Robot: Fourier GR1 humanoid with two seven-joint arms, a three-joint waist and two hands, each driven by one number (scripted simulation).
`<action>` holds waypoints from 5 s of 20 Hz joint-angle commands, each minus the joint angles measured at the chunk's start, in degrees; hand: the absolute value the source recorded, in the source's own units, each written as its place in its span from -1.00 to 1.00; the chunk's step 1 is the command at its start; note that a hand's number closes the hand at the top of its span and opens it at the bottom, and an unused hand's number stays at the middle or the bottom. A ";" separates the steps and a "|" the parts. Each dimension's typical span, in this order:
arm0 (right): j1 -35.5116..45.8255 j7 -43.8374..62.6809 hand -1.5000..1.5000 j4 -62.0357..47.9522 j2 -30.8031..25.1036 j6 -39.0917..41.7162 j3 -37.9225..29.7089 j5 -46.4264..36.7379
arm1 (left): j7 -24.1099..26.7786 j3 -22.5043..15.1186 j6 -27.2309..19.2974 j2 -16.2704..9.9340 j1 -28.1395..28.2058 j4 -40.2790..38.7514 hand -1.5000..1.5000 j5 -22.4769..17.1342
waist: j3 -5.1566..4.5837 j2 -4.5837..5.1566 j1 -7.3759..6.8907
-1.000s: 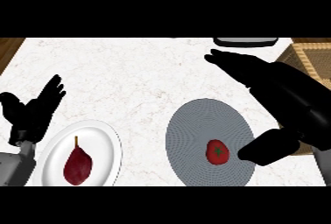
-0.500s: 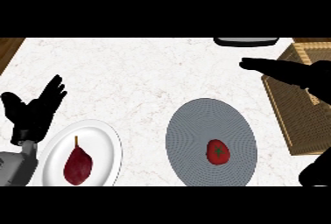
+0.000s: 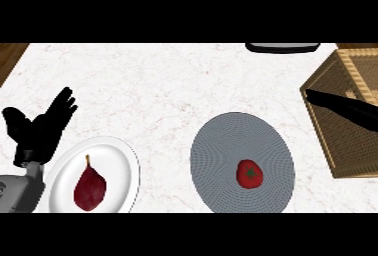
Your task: Pick the tomato from the placemat and place it in the basket
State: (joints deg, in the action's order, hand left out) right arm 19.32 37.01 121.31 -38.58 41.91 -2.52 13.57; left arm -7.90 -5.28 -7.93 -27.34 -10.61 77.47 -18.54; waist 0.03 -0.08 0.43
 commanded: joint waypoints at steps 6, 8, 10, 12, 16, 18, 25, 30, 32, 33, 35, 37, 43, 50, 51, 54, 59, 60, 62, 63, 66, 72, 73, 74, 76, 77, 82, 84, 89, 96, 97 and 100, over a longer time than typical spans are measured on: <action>-16.01 -23.33 -1.00 -0.39 12.43 -2.41 4.38 -27.81 | -0.65 2.54 2.29 0.50 -1.70 -1.17 0.00 1.47 | 0.09 0.20 -0.32; -13.92 -25.51 -1.00 -3.12 14.00 -5.07 4.93 -29.61 | -0.53 2.02 1.93 2.20 -0.70 0.62 0.00 2.97 | 0.02 0.11 -0.51; -13.83 -28.04 -1.00 -7.78 17.73 -9.89 10.54 -36.05 | -0.91 2.58 2.82 2.08 -1.60 -1.16 0.00 2.62 | 0.01 0.19 -0.67; -13.83 -33.29 -1.00 -11.96 17.46 -11.19 7.67 -35.41 | -5.20 2.14 0.61 2.70 -0.65 3.83 0.00 3.37 | 0.03 0.09 -0.76; -13.97 -35.41 -1.00 -17.64 23.09 -16.43 12.40 -39.92 | -4.37 4.09 3.04 1.53 3.14 6.14 0.00 3.26 | -0.01 0.06 -0.85; -12.60 -35.93 -1.00 -21.85 24.77 -19.10 15.97 -45.40 | -5.14 5.19 3.78 0.92 -1.82 2.34 0.00 4.41 | -0.01 0.13 -0.66; -11.80 -38.34 -1.00 -28.29 22.88 -16.88 16.56 -50.02 | -3.64 4.36 2.16 6.55 1.47 5.09 0.00 7.54 | -0.02 0.06 -0.65; -12.47 -41.06 -1.00 -32.52 25.32 -19.77 17.60 -54.43 | -2.98 6.75 4.32 7.53 -0.23 2.33 0.00 9.49 | -0.02 0.08 -0.49; -11.81 -42.47 -1.00 -32.61 25.28 -19.36 16.78 -54.70 | -5.53 8.61 6.49 6.71 -3.37 0.38 0.00 8.56 | -0.03 0.08 -0.44; -16.65 -45.46 -1.00 -29.42 22.51 -19.38 15.70 -53.74 | -6.71 8.72 7.02 5.85 0.62 4.79 0.00 8.20 | -0.02 0.02 -0.44; -11.72 -43.99 -1.00 -29.76 21.39 -13.73 11.44 -50.51 | -1.14 9.14 6.40 8.49 -2.12 -2.51 0.00 10.28 | -0.04 0.08 -0.32; -10.82 -42.98 -1.00 -32.00 25.14 -15.50 14.20 -52.50 | -6.94 7.25 5.61 8.64 3.88 9.74 0.00 10.73 | -0.02 0.01 -0.67; -13.72 -49.27 -1.00 -30.00 21.77 -12.11 11.12 -50.44 | -7.26 12.21 10.74 6.58 -1.28 3.63 0.00 8.77 | -0.03 0.05 -0.42; -17.69 -51.19 -1.00 -31.03 23.30 -18.05 13.81 -57.41 | -5.20 14.35 11.90 7.37 -3.46 -0.70 0.00 10.22 | -0.03 0.08 -0.35; -20.12 -48.13 -1.00 -29.04 26.46 -20.40 17.97 -60.26 | -1.30 12.12 9.98 10.17 0.56 1.02 0.00 12.57 | -0.03 0.05 -0.39; -16.40 -46.34 -1.00 -31.50 28.24 -20.14 17.40 -61.58 | -3.61 14.13 12.41 8.23 -1.71 -0.32 0.00 11.83 | -0.03 0.07 -0.42; -17.88 -51.77 -1.00 -33.77 25.30 -21.63 15.80 -63.42 | -7.41 12.95 9.27 11.40 -4.36 1.69 0.00 14.01 | -0.03 0.07 -0.32; -16.37 -49.63 1.00 -35.26 27.77 -22.76 19.25 -66.36 | -4.21 14.49 12.02 9.69 -3.38 -1.01 0.00 12.93 | -0.03 0.09 -0.40; -15.79 -55.03 1.00 -38.10 23.56 -23.68 19.43 -68.01 | -1.62 13.86 11.05 10.96 -2.57 -1.93 0.00 13.89 | -0.03 0.14 -0.43; -15.18 -52.97 1.00 -37.42 24.81 -23.05 19.68 -68.79 | -2.29 12.81 11.06 11.50 0.71 1.82 0.00 14.68 | -0.03 0.07 -0.55; -15.00 -51.09 1.00 -39.53 28.60 -26.06 21.58 -71.53 | -5.19 13.59 10.85 11.12 0.33 4.83 0.00 14.35 | -0.02 0.05 -0.60; -7.15 -28.58 1.00 -45.02 37.20 -30.40 4.27 -69.24 | -5.01 13.21 11.03 11.66 -1.82 2.81 0.00 14.33 | -0.04 0.79 -1.22; -6.59 -24.66 1.00 -44.71 37.67 -32.72 1.09 -69.38 | -4.86 13.53 11.09 11.28 -1.74 2.71 0.00 14.32 | -0.09 0.93 -0.63; -6.46 -21.42 1.00 -44.79 38.30 -34.90 -1.00 -69.31 | -5.01 13.82 11.04 11.11 -1.68 2.67 0.00 14.18 | -0.08 1.17 -0.33; -4.62 -14.72 1.00 -45.46 38.40 -38.52 -4.97 -69.63 | -4.56 13.72 10.40 11.71 -1.79 2.66 0.00 14.41 | -0.15 1.73 -0.41; -3.03 -10.72 1.00 -46.10 38.44 -40.18 -6.39 -69.67 | -4.90 13.71 10.83 11.08 -2.19 3.03 0.00 14.41 | -0.05 1.71 -1.53; 8.59 7.81 1.00 -51.64 38.54 -48.73 -11.36 -71.64 | -4.80 11.70 12.28 11.96 -4.09 2.89 0.00 14.42 | -0.03 2.64 -5.97; 13.91 13.88 1.00 -53.65 38.55 -54.24 -12.21 -72.85 | -4.96 10.87 12.93 12.37 -4.39 3.10 0.00 14.29 | 0.00 2.37 -7.41; 25.32 16.99 1.00 -56.07 38.57 -71.54 -12.57 -77.68 | -5.23 9.67 12.69 12.97 -6.80 2.30 0.00 15.19 | 0.04 2.65 -8.44; 39.14 27.30 1.00 -67.57 36.56 -80.02 -14.00 -96.17 | -5.55 9.75 11.52 13.70 -6.65 1.29 0.00 15.70 | -0.32 2.39 -7.96; 41.97 29.69 1.00 -69.07 36.33 -79.32 -14.91 -97.65 | -5.94 9.60 12.27 13.23 -6.96 1.08 0.00 15.59 | -0.32 2.27 -7.76; 46.30 33.98 1.00 -73.64 35.45 -78.99 -16.61 -103.86 | -4.27 9.51 10.48 14.35 -6.26 0.14 0.00 16.79 | -0.33 2.07 -6.68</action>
State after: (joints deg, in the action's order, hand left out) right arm 58.65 59.63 52.69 -2.15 -33.54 -17.43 -83.19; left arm -13.43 4.38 3.57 -13.58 -17.48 78.68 -2.76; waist -0.24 2.22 -7.10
